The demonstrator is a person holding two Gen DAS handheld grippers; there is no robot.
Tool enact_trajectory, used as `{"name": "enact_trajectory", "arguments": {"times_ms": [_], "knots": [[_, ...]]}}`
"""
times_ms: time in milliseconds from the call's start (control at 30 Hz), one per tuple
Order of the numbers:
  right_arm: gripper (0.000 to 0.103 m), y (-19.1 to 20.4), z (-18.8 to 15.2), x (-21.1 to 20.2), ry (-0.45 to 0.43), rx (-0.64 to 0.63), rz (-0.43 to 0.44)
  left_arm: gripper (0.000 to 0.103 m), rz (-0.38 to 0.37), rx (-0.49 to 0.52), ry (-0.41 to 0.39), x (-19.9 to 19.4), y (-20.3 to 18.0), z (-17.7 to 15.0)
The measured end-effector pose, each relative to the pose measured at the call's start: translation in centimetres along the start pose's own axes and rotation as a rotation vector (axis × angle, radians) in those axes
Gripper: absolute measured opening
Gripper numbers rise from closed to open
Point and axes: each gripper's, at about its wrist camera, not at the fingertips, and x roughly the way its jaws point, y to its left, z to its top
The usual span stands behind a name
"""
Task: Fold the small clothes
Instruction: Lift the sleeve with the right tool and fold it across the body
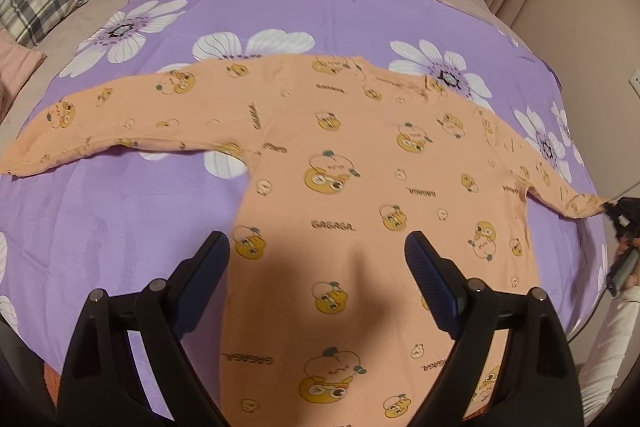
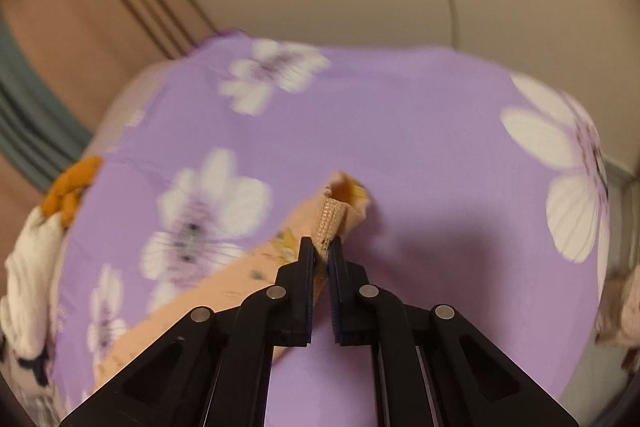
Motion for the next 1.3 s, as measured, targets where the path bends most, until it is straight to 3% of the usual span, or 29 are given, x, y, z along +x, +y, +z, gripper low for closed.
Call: {"name": "enact_trajectory", "arguments": {"times_ms": [233, 467, 633, 933, 1300], "knots": [[0.008, 9.9, -0.1, -5.4, -0.069, -0.223, 0.188, 0.089, 0.016, -0.033, -0.046, -1.6, 1.4, 0.8], [0.008, 18.6, -4.4, -7.0, 0.007, -0.402, 0.403, 0.089, 0.015, -0.050, -0.081, -2.7, 2.2, 1.2], [0.008, 22.7, -9.0, -5.8, 0.097, -0.525, 0.466, 0.089, 0.021, -0.056, -0.086, -3.0, 2.6, 1.0], [0.008, 27.1, -18.2, -3.0, 0.276, -0.720, 0.447, 0.089, 0.026, -0.069, -0.094, -3.1, 3.6, 1.1], [0.008, 28.1, -24.4, -0.1, 0.431, -0.809, 0.387, 0.089, 0.026, -0.078, -0.079, -2.6, 4.3, 0.9]]}}
